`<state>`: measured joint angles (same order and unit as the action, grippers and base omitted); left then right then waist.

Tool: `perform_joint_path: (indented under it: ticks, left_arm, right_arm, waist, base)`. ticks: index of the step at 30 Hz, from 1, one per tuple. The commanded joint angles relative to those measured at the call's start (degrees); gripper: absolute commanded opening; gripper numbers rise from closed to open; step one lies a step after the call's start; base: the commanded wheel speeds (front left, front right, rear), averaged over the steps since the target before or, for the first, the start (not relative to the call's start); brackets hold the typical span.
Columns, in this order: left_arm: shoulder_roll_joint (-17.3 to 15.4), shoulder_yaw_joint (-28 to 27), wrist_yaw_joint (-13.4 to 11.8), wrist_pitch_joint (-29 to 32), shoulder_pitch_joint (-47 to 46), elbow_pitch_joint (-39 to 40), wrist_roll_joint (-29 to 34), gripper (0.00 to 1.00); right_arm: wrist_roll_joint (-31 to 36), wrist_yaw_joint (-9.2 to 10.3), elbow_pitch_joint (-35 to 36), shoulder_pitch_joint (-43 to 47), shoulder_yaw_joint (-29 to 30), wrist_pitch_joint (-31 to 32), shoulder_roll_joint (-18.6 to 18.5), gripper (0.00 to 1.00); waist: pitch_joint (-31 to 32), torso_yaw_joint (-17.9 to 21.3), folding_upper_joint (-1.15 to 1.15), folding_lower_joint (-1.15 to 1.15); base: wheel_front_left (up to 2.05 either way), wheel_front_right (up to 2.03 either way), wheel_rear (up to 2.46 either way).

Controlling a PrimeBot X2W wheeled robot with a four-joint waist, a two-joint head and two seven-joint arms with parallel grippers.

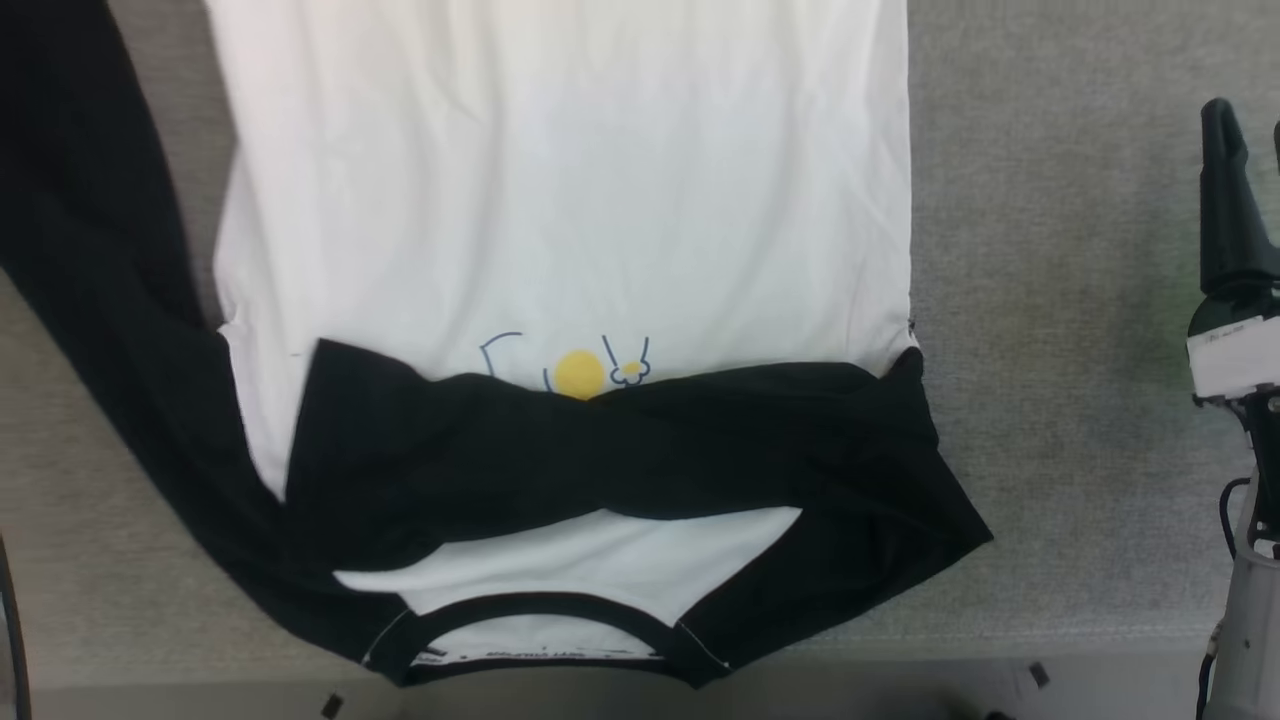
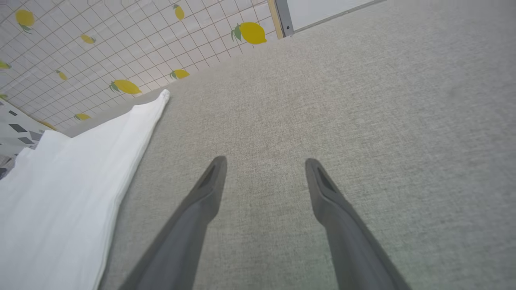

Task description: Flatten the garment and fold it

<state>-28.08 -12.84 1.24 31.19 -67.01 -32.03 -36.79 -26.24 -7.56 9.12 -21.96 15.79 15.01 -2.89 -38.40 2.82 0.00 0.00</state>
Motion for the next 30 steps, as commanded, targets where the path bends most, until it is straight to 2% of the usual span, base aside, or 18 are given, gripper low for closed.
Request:
perform_joint_path:
  ticks: [1, 5, 11, 15, 17, 20, 24, 30]
  left_arm:
    - [-0.5, -0.4, -0.8, -0.9, 2.3, -0.1, 0.5, 0.00]
    - [0.2, -0.6, -1.6, -3.8, 7.3, 0.7, 1.8, 0.00]
    - [3.7, 1.9, 1.4, -8.1, 14.0, 6.4, 2.5, 0.00]
    - [7.5, 5.6, 2.6, -7.4, 19.2, 12.3, 2.7, 0.00]
    - [9.9, 7.9, 2.7, -6.6, 21.9, 15.4, 2.9, 0.00]
    - [15.5, 12.8, 2.5, -4.8, 26.3, 19.8, 2.9, 0.00]
    - [21.5, 20.0, 2.7, -2.3, 31.4, 22.7, 3.0, 0.00]
    - [24.8, 31.7, 3.7, -1.4, 38.6, 20.8, 1.4, 0.00]
  right_arm:
    - [0.3, 0.08, -0.6, 1.0, 0.1, -0.4, 0.0, 1.00]
    - [0.2, 0.08, -2.6, 2.3, 0.6, -0.5, 0.0, 1.00]
    - [-0.2, 0.08, -6.4, 4.8, 0.8, -1.1, 0.0, 1.00]
    - [-0.6, 0.08, -8.8, 6.2, 0.7, -1.7, 0.0, 1.00]
    - [-0.7, 0.08, -9.7, 7.0, 0.9, -1.9, 0.0, 1.00]
    - [-0.7, 0.08, -11.0, 8.4, 1.3, -2.2, 0.0, 1.00]
    - [-1.1, 0.08, -12.1, 9.5, 1.0, -2.4, 0.0, 1.00]
    - [-1.8, 0.08, -13.3, 10.3, -0.1, -2.8, 0.0, 1.00]
  waist:
    - [6.2, -2.6, 0.00, 0.00]
    - [11.6, -4.7, 0.00, 0.00]
    - [19.3, -7.0, 0.00, 0.00]
    - [23.5, -7.8, 0.00, 0.00]
    - [25.0, -8.3, 0.00, 0.00]
    - [27.6, -9.0, 0.00, 0.00]
    - [29.7, -9.0, 0.00, 0.00]
    - [30.9, -7.0, 0.00, 0.00]
  base:
    - [0.00, 0.00, 0.00]
    - [0.00, 0.00, 0.00]
    - [0.00, 0.00, 0.00]
    - [0.00, 0.00, 0.00]
    - [0.00, 0.00, 0.00]
    - [0.00, 0.00, 0.00]
    - [0.00, 0.00, 0.00]
    - [0.00, 0.00, 0.00]
